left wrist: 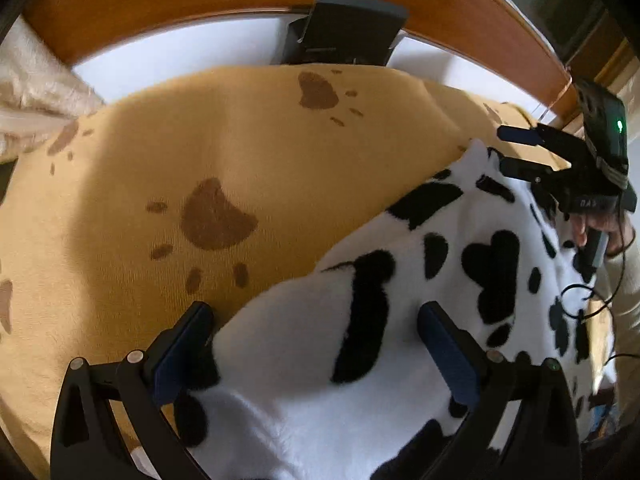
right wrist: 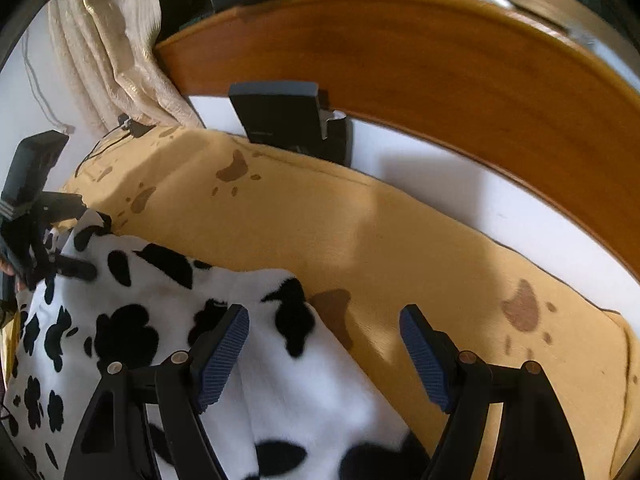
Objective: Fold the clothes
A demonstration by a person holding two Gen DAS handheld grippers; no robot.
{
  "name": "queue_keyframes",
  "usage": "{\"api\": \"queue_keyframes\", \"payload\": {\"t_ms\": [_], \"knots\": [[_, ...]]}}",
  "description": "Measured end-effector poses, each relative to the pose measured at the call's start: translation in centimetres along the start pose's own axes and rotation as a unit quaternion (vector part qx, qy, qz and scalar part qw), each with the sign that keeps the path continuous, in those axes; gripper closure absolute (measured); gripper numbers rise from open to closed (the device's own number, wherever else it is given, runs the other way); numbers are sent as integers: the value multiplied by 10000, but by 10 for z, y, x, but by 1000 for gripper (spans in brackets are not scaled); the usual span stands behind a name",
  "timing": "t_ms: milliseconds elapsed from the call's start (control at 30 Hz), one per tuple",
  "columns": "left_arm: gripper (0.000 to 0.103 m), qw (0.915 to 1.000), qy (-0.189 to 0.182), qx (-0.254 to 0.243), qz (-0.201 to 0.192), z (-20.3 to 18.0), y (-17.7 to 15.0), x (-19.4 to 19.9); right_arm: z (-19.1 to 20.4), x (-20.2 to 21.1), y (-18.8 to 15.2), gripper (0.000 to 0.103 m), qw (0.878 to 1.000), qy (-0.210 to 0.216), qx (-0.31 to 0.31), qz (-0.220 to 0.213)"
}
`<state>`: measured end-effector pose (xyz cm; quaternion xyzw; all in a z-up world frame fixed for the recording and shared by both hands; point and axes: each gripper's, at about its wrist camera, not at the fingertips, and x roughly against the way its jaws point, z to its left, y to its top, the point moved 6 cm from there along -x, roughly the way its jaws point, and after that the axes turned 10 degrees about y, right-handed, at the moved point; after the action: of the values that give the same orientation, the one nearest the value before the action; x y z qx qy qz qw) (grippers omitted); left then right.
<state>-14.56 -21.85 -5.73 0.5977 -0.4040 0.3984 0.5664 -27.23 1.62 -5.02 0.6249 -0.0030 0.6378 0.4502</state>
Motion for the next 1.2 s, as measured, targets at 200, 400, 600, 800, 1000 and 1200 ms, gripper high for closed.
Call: {"api": "queue_keyframes", "payload": {"t_ms": [200, 400, 600, 800, 1000, 1200], "knots": [[25, 9999, -75, 67, -113, -10, 0, 7, 10, -24, -3, 23, 9994, 280, 54, 209], [84, 9988, -90, -36, -484, -27, 1, 22, 25, -19, -6, 80, 9992, 298, 260, 113], [86, 9594, 1145, -1127, -2319, -64, 5, 85, 38, 32, 7, 90, 9939, -386, 538, -884], [55, 9529, 1916, -1705, -1622, -61, 2, 43, 36, 28, 7, 90, 9849, -1122, 817, -1033], [15, 9839, 1287, -667, -1044, -6, 2, 43, 7, -7, -7, 69, 9952, -853, 311, -376], [13, 9938, 732, 70, -830, 32, -18, 59, -17, 17, -6, 34, 9916, -999, -305, -767]]}}
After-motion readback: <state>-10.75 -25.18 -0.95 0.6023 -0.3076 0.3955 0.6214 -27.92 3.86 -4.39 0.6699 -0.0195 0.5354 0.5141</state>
